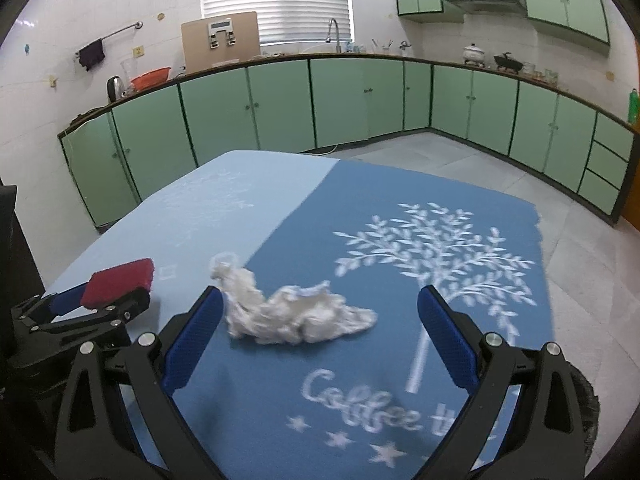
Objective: Collect trash
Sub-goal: 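Lift the red pad with the left gripper while the right gripper grasps the white tissue, then carry the red pad and white tissue over the bin with both grippers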
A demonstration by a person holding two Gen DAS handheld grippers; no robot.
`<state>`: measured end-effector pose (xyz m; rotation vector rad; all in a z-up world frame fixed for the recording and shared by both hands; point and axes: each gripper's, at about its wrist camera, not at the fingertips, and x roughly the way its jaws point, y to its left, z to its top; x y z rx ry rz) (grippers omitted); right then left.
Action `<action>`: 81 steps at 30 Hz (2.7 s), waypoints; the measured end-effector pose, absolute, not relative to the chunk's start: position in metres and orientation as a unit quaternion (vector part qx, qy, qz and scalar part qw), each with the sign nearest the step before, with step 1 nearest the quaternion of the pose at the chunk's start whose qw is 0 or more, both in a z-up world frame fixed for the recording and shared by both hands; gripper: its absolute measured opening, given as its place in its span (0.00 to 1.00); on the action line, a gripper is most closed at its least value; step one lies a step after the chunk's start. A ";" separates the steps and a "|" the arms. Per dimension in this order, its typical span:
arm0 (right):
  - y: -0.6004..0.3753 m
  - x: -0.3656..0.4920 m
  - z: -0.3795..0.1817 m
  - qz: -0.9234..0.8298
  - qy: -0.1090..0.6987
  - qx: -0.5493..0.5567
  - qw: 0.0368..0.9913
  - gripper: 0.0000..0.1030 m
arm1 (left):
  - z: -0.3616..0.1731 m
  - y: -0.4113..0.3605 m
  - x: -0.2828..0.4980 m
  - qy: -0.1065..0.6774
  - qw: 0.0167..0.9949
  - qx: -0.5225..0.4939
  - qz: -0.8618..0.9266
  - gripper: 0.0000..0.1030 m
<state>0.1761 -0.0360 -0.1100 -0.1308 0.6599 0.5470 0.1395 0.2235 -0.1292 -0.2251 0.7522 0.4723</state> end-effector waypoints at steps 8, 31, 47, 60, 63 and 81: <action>-0.016 0.184 -0.123 0.263 0.358 -0.079 0.893 0.92 | -0.136 0.240 0.140 0.370 0.892 -0.106 0.237 0.79; -0.047 0.164 -0.090 0.317 0.348 -0.054 0.881 0.22 | -0.117 0.213 0.131 0.358 0.906 -0.092 0.206 0.79; -0.193 0.129 -0.018 0.231 0.271 -0.009 0.934 0.22 | -0.043 0.084 0.127 0.293 0.952 -0.043 0.075 0.79; -0.307 0.099 -0.012 0.138 0.252 0.012 0.958 0.23 | -0.023 -0.018 0.120 0.270 0.962 -0.012 -0.032 0.79; -0.330 0.095 -0.019 0.116 0.256 0.019 0.960 0.23 | -0.025 -0.038 0.122 0.270 0.961 -0.003 -0.053 0.79; -0.401 0.094 -0.071 0.038 0.290 0.045 0.955 0.23 | -0.068 -0.123 0.146 0.295 0.943 0.012 -0.152 0.79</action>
